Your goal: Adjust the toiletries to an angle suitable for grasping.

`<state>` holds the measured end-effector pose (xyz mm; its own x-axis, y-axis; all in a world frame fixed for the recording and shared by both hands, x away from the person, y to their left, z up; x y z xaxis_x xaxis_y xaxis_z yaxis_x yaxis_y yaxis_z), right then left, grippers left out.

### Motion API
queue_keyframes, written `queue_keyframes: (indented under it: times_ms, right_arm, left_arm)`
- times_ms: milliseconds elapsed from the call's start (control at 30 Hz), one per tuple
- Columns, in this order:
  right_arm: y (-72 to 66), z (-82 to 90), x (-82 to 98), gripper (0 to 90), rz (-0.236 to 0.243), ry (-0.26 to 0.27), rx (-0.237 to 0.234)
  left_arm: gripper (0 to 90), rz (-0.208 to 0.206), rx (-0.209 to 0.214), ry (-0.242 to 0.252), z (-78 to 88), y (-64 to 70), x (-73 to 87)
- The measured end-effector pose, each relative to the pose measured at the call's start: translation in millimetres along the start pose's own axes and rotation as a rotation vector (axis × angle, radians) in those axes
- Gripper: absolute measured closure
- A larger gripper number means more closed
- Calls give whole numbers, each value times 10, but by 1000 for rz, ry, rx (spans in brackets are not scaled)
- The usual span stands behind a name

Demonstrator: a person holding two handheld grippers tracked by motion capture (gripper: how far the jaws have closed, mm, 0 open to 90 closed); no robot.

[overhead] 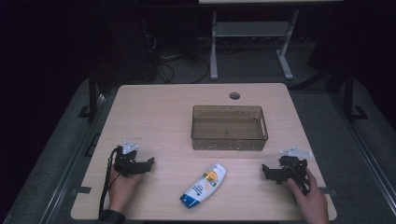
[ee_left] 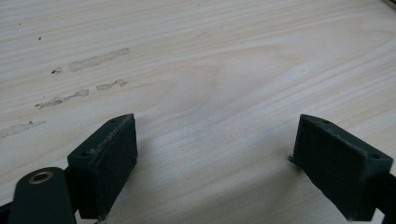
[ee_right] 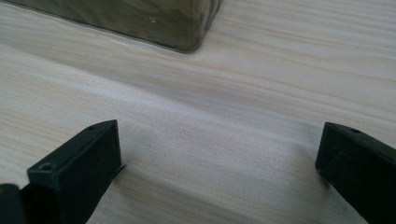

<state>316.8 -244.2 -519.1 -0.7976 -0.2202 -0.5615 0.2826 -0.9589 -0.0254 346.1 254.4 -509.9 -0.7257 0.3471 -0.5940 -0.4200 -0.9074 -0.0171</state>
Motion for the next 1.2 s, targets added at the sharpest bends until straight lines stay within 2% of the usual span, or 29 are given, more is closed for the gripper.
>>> queue_keyframes:
  times_ms: [200,233,300,400,567,633,867,1000,1100,1200]
  right_arm:
    - [1,0,0,0,0,0,0]
    - [1,0,0,0,0,0,0]
    - [0,0,0,0,0,0,0]
    - [1,-1,-1,0,1,0,-1]
    - [1,-1,-1,0,1,0,-1]
    - [1,-1,-1,0,1,0,-1]
    - [0,-2,-3,0,1,0,0]
    - [1,-3,-5,0,0,0,0]
    - [1,-4,-5,0,0,0,0]
    - [1,-4,-5,0,0,0,1]
  left_arm:
    - [142,-22,17,-1,17,20,9]
    - [198,-32,24,-5,28,28,6]
    - [230,-51,37,4,56,51,-7]
    - [356,-78,85,5,104,94,-22]
    - [512,-134,164,-6,171,168,-48]
    - [564,-134,205,-1,199,199,-53]
    - [699,-208,269,-28,266,286,-72]
    - [795,-224,306,-35,310,348,-87]
    - [865,-243,330,-20,362,397,-105]
    - [894,-248,358,-16,418,448,-127]
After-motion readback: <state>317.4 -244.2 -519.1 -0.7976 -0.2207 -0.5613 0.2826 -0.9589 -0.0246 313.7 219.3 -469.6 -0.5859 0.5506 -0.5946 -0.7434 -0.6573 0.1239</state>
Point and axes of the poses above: each handheld gripper's, and its own axes: z roughly backward along the jaws, x roughly out of its underside, y roughly to its right, the point moved 5 cm from there along -z, roughly forward along the jaws, and after that the axes turned 10 degrees about -y, right-handed, at the moved point
